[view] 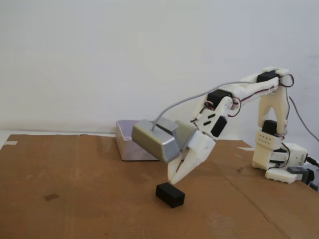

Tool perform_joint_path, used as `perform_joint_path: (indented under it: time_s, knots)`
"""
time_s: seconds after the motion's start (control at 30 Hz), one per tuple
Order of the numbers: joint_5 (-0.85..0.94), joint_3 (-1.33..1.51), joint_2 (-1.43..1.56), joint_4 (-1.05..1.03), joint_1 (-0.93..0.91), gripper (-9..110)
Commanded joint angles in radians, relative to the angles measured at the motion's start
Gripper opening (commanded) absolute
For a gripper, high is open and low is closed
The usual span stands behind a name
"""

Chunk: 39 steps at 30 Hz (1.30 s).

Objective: Grasp a block and put it in the box.

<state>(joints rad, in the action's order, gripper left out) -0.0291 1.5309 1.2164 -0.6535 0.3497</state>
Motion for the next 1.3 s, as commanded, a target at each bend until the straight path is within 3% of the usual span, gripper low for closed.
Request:
perform_joint_path:
  time_s: [0.0,0.57,1.1,1.27]
  knots:
    - [-0.002,-0.127,0.054,-0.009,-0.014,0]
    - [0.021,-0.483,-0.112,-0.387,-0.015,1]
    - [0.044,-0.549,-0.150,-0.422,-0.048,2]
    - [0.044,-0.549,-0.149,-0.419,-0.048,15]
